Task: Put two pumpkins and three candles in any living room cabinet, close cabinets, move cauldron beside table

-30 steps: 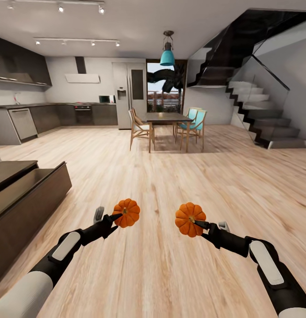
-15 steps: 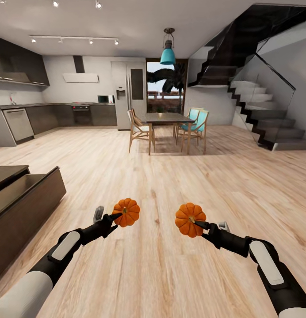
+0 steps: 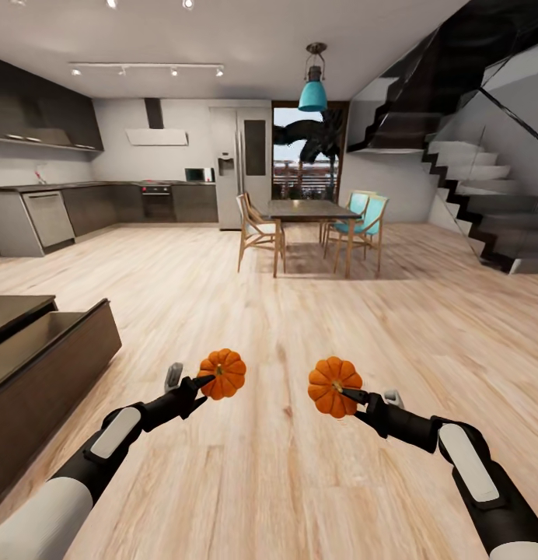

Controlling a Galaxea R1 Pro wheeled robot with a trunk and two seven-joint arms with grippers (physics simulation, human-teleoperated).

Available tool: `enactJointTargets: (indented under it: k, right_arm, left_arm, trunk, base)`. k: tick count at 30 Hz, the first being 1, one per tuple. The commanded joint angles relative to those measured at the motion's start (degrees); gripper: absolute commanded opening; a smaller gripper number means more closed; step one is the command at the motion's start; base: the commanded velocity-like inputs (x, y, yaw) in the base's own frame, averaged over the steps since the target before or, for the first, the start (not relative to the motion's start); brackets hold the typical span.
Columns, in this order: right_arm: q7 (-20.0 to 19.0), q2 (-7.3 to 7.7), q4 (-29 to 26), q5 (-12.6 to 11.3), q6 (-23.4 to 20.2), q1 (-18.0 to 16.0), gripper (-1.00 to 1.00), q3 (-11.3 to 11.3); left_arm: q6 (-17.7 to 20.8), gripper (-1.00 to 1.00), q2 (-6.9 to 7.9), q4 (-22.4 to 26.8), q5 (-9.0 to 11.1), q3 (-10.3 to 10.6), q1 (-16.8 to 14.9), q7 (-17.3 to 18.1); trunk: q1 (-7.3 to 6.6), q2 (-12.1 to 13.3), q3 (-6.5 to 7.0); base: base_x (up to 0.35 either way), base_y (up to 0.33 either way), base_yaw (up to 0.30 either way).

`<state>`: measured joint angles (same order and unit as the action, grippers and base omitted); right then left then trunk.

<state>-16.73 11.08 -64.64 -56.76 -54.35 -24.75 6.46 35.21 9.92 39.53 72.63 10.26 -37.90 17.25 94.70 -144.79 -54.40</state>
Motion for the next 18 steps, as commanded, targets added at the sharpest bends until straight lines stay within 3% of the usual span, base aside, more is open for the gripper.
enactJointTargets:
  k: [1,18]
  right_arm:
    - [-0.3,-0.01,0.0,-0.6,-0.4,0.0,-1.00,0.1]
    - [-0.4,-0.01,0.0,-1.0,-0.4,0.0,-1.00,0.1]
  left_arm:
    - [0.1,-1.00,0.03,0.0,0.7,0.2,-0.1,0.2]
    - [0.1,-1.00,0.01,0.0,0.7,0.1,-0.1,0.2]
  trunk:
    - [0.02,0.0,-0.05]
    - [0.02,0.0,-0.05]
  base:
    - [0.338,0.000,0.225]
    - [0.336,-0.048,0.031]
